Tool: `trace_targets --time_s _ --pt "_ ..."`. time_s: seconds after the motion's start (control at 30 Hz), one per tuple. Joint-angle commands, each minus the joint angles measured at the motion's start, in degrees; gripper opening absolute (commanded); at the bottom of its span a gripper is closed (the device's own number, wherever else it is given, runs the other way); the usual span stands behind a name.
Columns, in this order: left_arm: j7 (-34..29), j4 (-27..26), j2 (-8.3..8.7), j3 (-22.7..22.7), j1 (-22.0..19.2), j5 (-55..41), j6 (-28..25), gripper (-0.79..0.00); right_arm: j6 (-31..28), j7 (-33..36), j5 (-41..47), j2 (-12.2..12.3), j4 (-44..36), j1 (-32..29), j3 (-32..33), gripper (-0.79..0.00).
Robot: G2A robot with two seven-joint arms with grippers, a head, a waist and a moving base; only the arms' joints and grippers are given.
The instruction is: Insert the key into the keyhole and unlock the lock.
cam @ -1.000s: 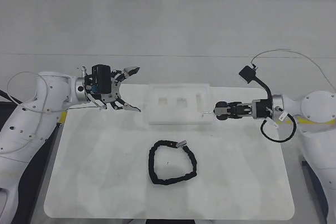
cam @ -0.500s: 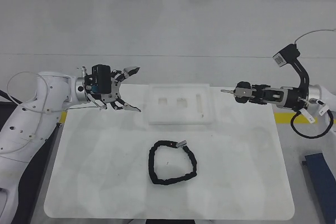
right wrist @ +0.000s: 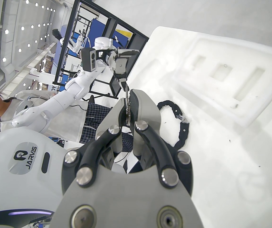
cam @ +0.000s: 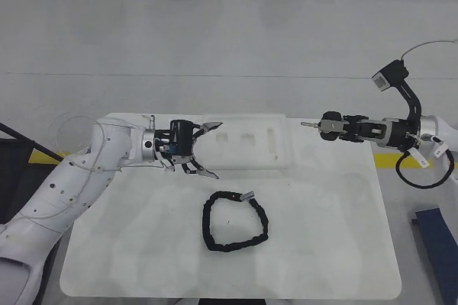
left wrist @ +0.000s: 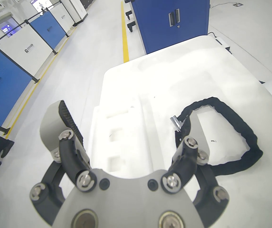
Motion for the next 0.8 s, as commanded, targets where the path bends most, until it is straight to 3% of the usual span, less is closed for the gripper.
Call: trace_targets --time_s 0.0,0.4,0.77 --pt "0.55 1.2 -0.67 1.16 0.6 -0.45 0.84 0.0 0.0 0.0 0.0 0.0 0.0 0.0 0.0 -0.785" --pt "4.76 8.61 -4.16 7.39 2.43 3.42 2.88 0.0 0.0 0.0 0.0 0.0 0.0 0.0 0.0 -0.785" --pt "8.69 17.31 -9.58 13.55 3.22 3.92 6.48 0.0 0.0 0.0 0.0 0.0 0.0 0.0 0.0 -0.785"
